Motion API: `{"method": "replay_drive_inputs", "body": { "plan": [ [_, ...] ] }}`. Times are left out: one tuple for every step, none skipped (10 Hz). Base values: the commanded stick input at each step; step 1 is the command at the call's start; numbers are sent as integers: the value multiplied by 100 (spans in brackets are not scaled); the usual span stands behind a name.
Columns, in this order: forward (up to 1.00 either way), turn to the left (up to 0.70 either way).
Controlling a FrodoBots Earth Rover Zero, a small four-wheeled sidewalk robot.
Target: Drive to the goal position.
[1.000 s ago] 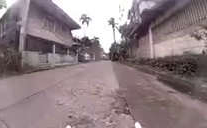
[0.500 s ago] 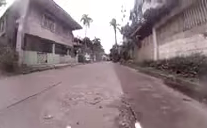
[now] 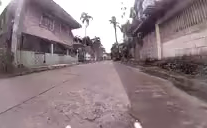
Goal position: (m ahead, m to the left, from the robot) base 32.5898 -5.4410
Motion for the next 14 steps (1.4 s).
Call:
{"method": "replay_drive_inputs", "body": {
  "plan": [
    [70,0],
    [70,0],
    [70,0],
    [70,0],
    [70,0],
    [70,0],
    [70,0],
    [70,0],
    [70,0],
    [39,0],
    [7,0],
    [0,0],
    [0,0],
    [0,0]
  ]
}}
